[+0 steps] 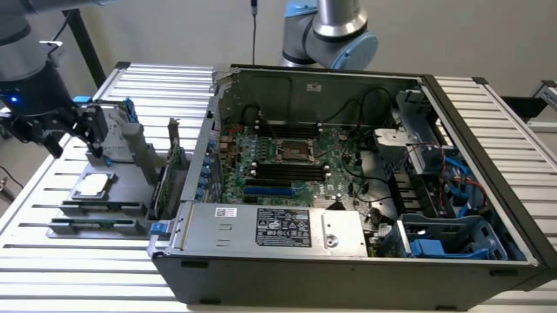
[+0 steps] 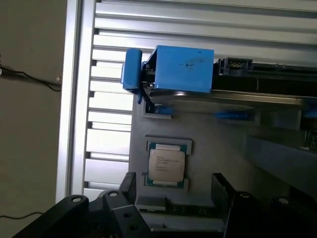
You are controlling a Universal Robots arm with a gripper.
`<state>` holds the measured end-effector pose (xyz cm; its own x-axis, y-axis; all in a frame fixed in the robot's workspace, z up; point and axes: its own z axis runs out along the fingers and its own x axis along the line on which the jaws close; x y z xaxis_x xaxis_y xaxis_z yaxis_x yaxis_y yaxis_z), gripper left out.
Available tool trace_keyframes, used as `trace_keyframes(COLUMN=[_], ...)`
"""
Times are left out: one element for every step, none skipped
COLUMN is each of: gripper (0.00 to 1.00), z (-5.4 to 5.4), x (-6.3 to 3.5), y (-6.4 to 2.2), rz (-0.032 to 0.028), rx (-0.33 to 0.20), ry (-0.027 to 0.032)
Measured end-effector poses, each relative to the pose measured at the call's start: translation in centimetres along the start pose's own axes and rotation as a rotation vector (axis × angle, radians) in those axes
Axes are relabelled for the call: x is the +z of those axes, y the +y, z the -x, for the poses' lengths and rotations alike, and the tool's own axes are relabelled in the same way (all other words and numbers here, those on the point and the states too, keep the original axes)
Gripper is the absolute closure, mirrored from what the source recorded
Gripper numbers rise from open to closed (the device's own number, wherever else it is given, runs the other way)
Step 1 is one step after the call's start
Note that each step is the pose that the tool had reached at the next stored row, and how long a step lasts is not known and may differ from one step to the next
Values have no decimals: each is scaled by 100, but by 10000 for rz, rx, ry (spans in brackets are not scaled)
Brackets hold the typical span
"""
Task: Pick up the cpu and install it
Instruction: 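Pick up the cpu and move it towards the insertion slot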
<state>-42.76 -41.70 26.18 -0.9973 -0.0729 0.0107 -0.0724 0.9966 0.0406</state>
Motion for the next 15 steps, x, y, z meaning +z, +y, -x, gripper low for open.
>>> trace_keyframes(gripper=[29, 29, 29, 29, 29, 29, 29, 29, 29, 29, 29, 29, 29, 29, 29], z=[0, 1, 1, 1, 1, 2, 2, 2, 2, 3, 3, 2, 2, 1, 0], x=[18, 36, 54, 73, 91, 109, 127, 145, 162, 182, 200, 218, 236, 253, 271], y=[-1, -2, -2, -3, -4, -5, -6, -7, -9, -13, -18, -23, -31, -40, -49], rz=[-1, -1, -1, -1, -1, 0, 0, 0, -1, 0, 0, 1, 1, 0, 1], rx=[-23, -47, -69, -92, -111, -128, -145, -160, -171, -179, -185, -185, -185, -185, -184], ry=[4, 8, 10, 14, 18, 21, 26, 32, 38, 44, 49, 52, 55, 57, 58])
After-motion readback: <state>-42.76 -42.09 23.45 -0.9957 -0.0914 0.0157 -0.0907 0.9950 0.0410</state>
